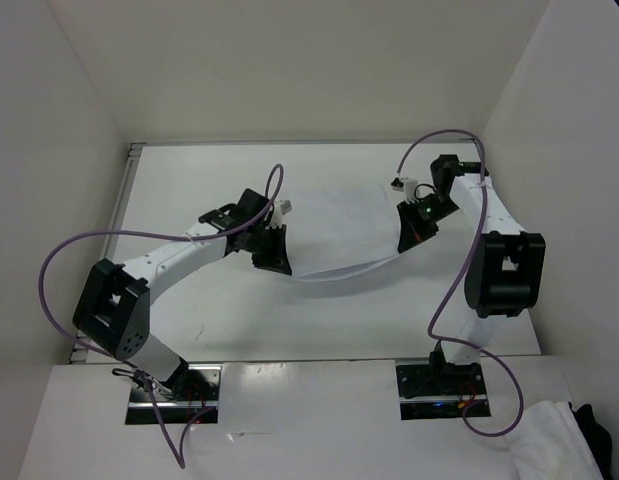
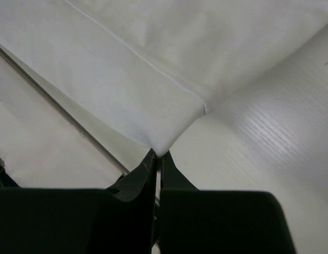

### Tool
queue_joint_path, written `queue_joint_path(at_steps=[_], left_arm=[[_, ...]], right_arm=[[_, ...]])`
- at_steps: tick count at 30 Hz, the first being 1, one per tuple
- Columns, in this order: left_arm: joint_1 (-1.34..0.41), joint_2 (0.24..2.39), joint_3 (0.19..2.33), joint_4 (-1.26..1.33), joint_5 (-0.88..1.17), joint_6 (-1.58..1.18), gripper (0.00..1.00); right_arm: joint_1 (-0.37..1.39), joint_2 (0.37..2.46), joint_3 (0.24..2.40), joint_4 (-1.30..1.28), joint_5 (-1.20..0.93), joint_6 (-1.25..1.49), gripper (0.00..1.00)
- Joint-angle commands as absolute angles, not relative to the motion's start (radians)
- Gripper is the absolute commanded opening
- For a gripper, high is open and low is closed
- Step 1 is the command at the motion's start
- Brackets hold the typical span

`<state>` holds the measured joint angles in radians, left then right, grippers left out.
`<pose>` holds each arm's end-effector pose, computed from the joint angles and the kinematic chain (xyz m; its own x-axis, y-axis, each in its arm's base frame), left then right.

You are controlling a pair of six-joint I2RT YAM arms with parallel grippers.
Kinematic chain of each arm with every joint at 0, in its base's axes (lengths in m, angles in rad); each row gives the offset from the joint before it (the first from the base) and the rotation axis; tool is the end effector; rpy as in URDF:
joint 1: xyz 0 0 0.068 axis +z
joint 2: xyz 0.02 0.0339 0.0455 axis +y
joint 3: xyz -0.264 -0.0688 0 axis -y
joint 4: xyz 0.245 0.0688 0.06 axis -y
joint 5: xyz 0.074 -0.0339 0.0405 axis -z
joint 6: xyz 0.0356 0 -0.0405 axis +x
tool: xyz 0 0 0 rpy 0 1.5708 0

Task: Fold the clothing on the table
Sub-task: Fold the skirt

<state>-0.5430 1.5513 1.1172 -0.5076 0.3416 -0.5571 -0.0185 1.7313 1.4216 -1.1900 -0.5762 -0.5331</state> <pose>0.2726 -0.1785 0.2419 -0.9342 -0.0181 -0.3562 0.1905 0.8192 -0.5410 0.3215 0.0135 0.2530 -0.8471 -0.4106 -0.3374 -0.5268 0.7321 0.4320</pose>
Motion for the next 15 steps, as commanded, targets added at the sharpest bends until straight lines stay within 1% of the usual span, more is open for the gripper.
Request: queue_joint_path(at_steps=[1, 4, 7, 10, 12, 15], left_arm=[[-0.518, 1.506, 1.106, -0.571, 0.405, -0.545, 0.00], [-0.474, 1.506, 1.135, -0.589, 0.501, -0.534, 0.00], [-0.442, 1.497, 1.169, -0.589, 0.580, -0.525, 0.01], [-0.401, 1.497, 1.235, -0.589, 0.603, -0.514, 0.03], [-0.374, 1.497, 1.279, -0.563, 0.618, -0.514, 0.07], [-0.338, 1.497, 1.328, -0.520, 0.638, -0.514, 0.07]], right_arm=[[0.009, 1.711, 1.445, -1.298, -0.543, -0.580, 0.00], [0.009, 1.666, 1.436, -1.298, -0.564, -0.589, 0.00], [0.009, 1.645, 1.489, -1.298, -0.644, -0.589, 0.00], [0.009, 1.654, 1.561, -1.298, -0.716, -0.533, 0.00], [0.009, 1.666, 1.595, -1.260, -0.788, -0.493, 0.00], [0.009, 1.666, 1.628, -1.169, -0.862, -0.416, 0.00]])
